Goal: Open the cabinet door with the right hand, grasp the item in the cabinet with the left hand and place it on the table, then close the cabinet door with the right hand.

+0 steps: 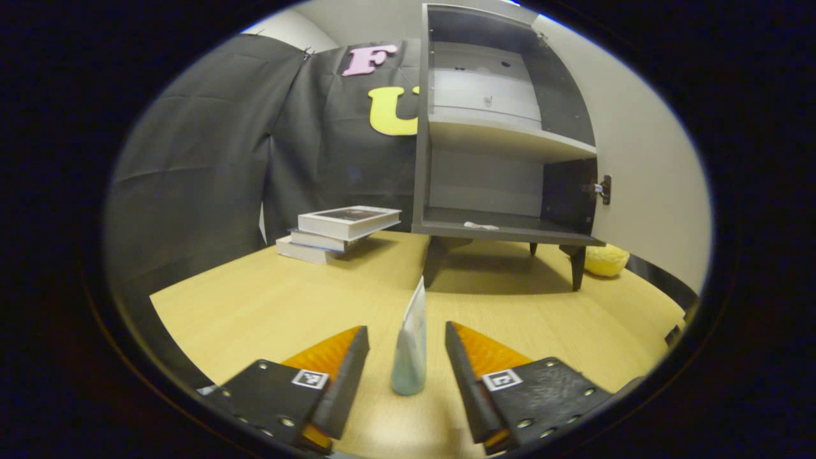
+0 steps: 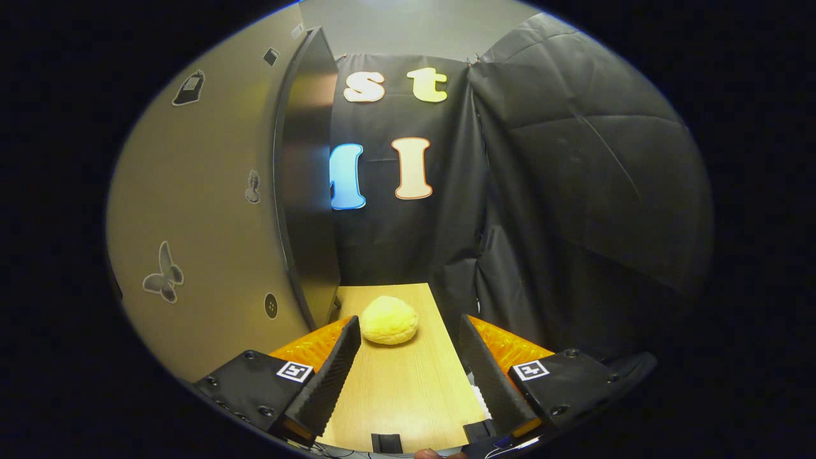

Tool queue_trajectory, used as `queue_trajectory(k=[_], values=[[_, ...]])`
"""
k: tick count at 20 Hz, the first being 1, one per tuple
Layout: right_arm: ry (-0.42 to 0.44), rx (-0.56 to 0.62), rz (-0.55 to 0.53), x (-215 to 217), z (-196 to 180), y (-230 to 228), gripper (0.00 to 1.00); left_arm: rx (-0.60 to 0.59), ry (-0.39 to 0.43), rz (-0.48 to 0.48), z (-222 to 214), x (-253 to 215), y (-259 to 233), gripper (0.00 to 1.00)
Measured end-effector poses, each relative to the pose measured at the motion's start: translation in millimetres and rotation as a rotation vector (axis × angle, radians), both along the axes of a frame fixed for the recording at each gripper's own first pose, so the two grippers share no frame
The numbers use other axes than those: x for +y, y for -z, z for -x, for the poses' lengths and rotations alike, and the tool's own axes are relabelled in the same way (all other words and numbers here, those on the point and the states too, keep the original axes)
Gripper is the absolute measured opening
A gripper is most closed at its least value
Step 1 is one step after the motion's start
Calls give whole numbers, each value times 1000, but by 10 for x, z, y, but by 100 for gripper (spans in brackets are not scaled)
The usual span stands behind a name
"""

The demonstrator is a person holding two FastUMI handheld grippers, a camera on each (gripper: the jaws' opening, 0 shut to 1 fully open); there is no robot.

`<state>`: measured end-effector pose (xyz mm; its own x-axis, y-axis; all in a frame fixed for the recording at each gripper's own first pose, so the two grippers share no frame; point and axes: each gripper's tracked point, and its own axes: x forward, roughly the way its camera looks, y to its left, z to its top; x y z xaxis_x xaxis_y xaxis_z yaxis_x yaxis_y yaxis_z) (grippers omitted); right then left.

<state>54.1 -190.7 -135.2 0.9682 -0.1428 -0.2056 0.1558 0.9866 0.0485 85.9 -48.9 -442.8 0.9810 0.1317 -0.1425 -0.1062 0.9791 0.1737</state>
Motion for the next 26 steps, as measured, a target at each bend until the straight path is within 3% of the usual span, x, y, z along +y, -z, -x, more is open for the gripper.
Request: queue_trajectory(k=[1, 2, 6, 10, 12, 16, 20, 21, 26], values=[[2, -6, -8, -12, 13, -21, 98, -2, -2, -22, 11, -8, -99, 88], [6, -13, -12, -26, 19, -45, 98, -6, -2, -44, 42, -30, -211, 91], [9, -58, -8, -114, 101, -212, 93, -53, 8, -71, 316, -240, -899, 89], [13, -130, 69, -325, 216, -547, 93, -88, -28, -126, 758, -464, -1681, 90], [0, -168, 22, -332, 283, -701, 98, -91, -19, -104, 936, -652, -1987, 90], [-40, -163, -57, -308, 345, -680, 93, -95, 2, -75, 1138, -1019, -2655, 90], [-42, -167, -68, -251, 474, -691, 93, -144, 102, -84, 1000, -1344, -3244, 89], [-43, -167, -72, -220, 520, -705, 98, -146, 117, -69, 939, -1347, -3354, 89], [-3, -188, -67, -27, 793, -835, 98, -118, 136, 24, 639, -1103, -3755, 90]])
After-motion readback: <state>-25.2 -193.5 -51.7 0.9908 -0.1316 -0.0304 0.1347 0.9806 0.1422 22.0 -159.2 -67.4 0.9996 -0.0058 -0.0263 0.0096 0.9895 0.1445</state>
